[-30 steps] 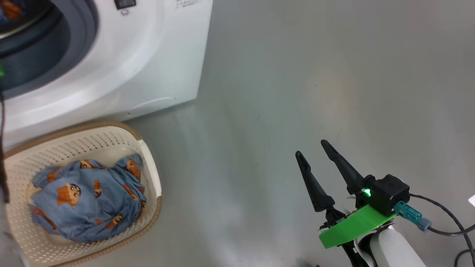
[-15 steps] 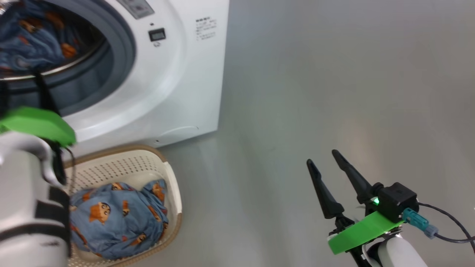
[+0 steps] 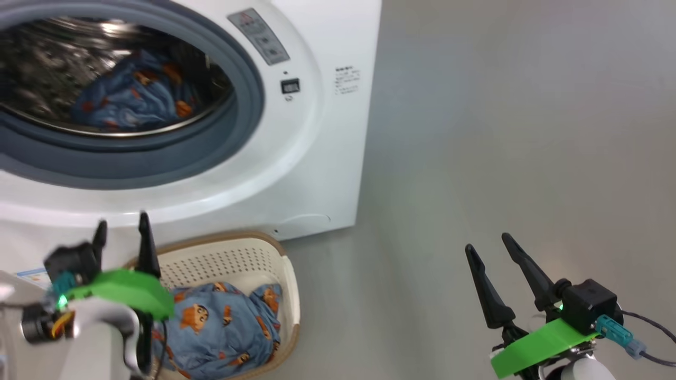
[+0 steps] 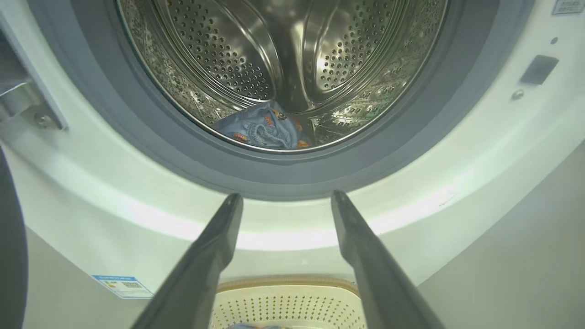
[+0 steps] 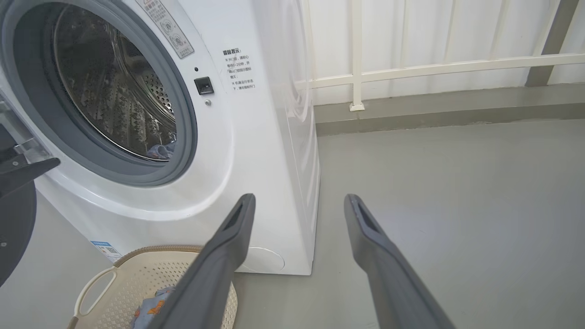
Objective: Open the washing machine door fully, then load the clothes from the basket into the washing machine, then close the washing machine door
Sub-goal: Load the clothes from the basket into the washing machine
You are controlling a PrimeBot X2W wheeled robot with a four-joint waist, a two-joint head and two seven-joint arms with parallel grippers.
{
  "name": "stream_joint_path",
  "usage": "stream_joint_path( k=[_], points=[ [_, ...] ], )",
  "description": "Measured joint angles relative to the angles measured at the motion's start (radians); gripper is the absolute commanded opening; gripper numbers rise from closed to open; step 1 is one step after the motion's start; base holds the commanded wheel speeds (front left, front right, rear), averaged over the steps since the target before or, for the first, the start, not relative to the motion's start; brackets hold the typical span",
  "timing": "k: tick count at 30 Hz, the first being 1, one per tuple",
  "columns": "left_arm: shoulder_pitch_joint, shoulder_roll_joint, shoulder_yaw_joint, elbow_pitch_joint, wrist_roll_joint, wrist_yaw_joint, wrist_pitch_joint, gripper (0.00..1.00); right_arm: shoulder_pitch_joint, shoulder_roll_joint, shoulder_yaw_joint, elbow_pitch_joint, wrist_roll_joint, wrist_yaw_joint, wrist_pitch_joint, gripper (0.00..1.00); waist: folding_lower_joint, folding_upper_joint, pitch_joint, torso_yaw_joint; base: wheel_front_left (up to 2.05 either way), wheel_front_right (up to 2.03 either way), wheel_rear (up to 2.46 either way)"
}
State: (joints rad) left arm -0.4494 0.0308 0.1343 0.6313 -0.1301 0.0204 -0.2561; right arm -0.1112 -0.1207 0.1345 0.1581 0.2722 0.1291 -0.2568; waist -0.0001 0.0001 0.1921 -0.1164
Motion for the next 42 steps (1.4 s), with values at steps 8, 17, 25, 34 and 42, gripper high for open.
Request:
stream_joint_path(
  k=[8, 17, 25, 34, 42],
  points=[
    [0.222, 0.0, -0.109, -0.138, -0.096, 0.003, 0.001, 1.0, 0.057, 0.001, -0.018, 0.003, -0.014, 0.0, 0.0, 1.0, 0.0, -0.0001, -0.086, 0.048, 0.0, 0.0, 0.0],
    [0.411, 0.002, -0.14, -0.318, -0.115, 0.079, 0.001, 1.0, 0.093, 0.008, -0.02, 0.003, -0.014, 0.0, 0.0, 1.0, 0.0001, 0.0, -0.16, 0.074, 0.0, 0.0, 0.0],
    [0.566, 0.007, -0.132, -0.465, -0.124, 0.091, 0.001, 1.0, 0.127, 0.008, -0.037, 0.0, -0.018, 0.0, 0.0, 1.0, 0.0001, 0.0, -0.206, 0.076, 0.0, 0.0, 0.0],
    [0.656, 0.009, -0.142, -0.51, -0.129, 0.093, 0.001, 1.0, 0.159, 0.007, -0.081, -0.001, -0.032, 0.0, 0.0, 1.0, 0.0001, 0.0, -0.232, 0.075, 0.0, 0.0, 0.0],
    [0.661, 0.01, -0.139, -0.535, -0.14, 0.106, 0.001, 1.0, 0.174, 0.018, -0.084, -0.003, -0.033, 0.0, 0.0, 1.0, 0.0001, 0.0, -0.242, 0.07, 0.0, 0.0, 0.0]
  ],
)
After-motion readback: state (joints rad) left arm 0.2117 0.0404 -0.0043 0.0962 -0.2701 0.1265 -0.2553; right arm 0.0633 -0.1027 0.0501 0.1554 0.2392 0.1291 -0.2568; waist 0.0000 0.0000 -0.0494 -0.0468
